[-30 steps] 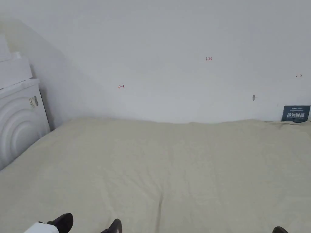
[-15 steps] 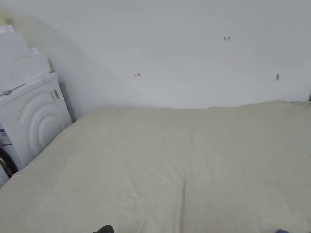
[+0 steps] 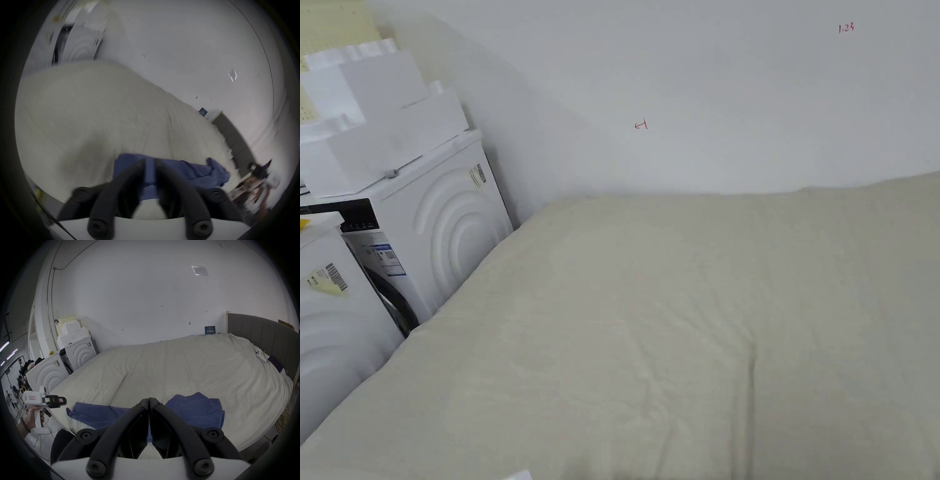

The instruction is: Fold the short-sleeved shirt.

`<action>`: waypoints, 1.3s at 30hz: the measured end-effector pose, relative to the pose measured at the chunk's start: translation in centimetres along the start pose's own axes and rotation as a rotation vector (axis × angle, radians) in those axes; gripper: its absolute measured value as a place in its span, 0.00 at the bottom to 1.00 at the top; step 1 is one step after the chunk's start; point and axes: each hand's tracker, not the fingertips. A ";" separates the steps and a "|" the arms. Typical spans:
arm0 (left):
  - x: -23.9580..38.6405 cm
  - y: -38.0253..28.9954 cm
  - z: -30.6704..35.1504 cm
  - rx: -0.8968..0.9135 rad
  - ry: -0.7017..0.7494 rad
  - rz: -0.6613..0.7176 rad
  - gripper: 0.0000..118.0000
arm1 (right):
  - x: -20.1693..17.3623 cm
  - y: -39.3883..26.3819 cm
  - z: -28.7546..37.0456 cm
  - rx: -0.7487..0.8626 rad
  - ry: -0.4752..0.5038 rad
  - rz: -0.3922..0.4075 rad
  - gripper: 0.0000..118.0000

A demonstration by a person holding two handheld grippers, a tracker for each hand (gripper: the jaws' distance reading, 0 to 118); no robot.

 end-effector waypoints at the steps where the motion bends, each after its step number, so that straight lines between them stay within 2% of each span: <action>1: -1.0 0.1 -0.9 -0.009 -0.014 0.036 0.50 | 0.0 -0.1 -0.1 -0.006 0.002 -0.006 0.00; 2: -1.9 0.0 -1.7 0.002 -0.006 0.038 0.67 | 0.1 -0.2 -0.2 -0.014 0.006 -0.008 0.00; 3: -2.5 0.1 -2.4 -0.016 0.018 0.040 0.79 | 0.1 -0.3 -0.3 -0.018 0.006 -0.008 0.00; 5: -3.9 0.5 -3.4 0.001 0.024 0.075 0.79 | -0.1 -0.3 -0.3 -0.033 0.004 -0.007 0.00; 6: -4.6 0.8 -3.8 -0.021 -0.018 0.120 0.79 | -0.1 -0.4 -0.3 -0.037 0.004 -0.005 0.00; 9: -6.1 0.3 -5.1 -0.059 -0.018 0.240 0.79 | 0.0 -0.6 -0.4 -0.050 -0.004 -0.011 0.01; 11: -6.1 -0.3 -5.3 -0.026 -0.114 0.264 0.78 | 0.1 -0.8 -0.6 -0.059 0.001 -0.022 0.01; 13: -5.4 -0.8 -6.0 -0.085 -0.187 0.311 0.74 | 0.0 -0.9 -0.7 -0.066 0.000 -0.033 0.01; 14: -5.0 -1.4 -6.6 -0.116 -0.205 0.288 0.71 | 0.0 -1.0 -0.8 -0.069 0.003 -0.036 0.01; 15: -4.4 -2.0 -6.9 -0.134 -0.215 0.268 0.61 | 0.0 -1.1 -0.9 -0.070 0.004 -0.038 0.01; 17: -3.8 -2.6 -7.7 -0.137 -0.175 0.247 0.30 | 0.0 -1.1 -1.1 -0.083 0.006 -0.038 0.01; 18: -3.8 -2.7 -8.0 -0.137 -0.141 0.240 0.21 | 0.0 -1.2 -1.1 -0.086 0.003 -0.034 0.01; 21: -4.6 -2.9 -8.1 -0.120 -0.165 0.311 0.18 | 0.0 -1.3 -1.0 -0.091 0.006 -0.026 0.01; 24: -4.1 -2.2 -7.6 -0.095 -0.089 0.224 0.15 | 0.2 -1.7 -1.0 -0.098 0.005 -0.040 0.01; 26: -4.5 -1.6 -7.1 -0.088 -0.104 0.297 0.13 | 0.3 -2.0 -1.0 -0.101 0.006 -0.056 0.01; 28: -5.1 -0.5 -6.0 -0.073 -0.078 0.276 0.13 | 0.4 -2.1 -1.0 -0.104 0.010 -0.066 0.01; 32: -7.1 3.0 -1.6 -0.009 0.075 0.161 0.13 | 0.1 -2.1 -1.0 -0.095 -0.006 -0.058 0.01; 34: -6.8 5.2 0.1 -0.047 0.196 0.016 0.13 | 0.1 -2.0 -1.2 -0.092 -0.006 -0.069 0.01; 36: -4.3 6.4 1.1 -0.053 0.309 -0.146 0.13 | 0.4 -1.8 -1.4 -0.089 0.010 -0.093 0.01; 38: -0.2 6.3 1.4 -0.067 0.259 -0.253 0.13 | 0.4 -1.8 -1.5 -0.084 0.013 -0.109 0.01; 39: 1.9 5.9 1.2 -0.062 0.296 -0.276 0.13 | 0.4 -1.8 -1.5 -0.085 0.013 -0.110 0.01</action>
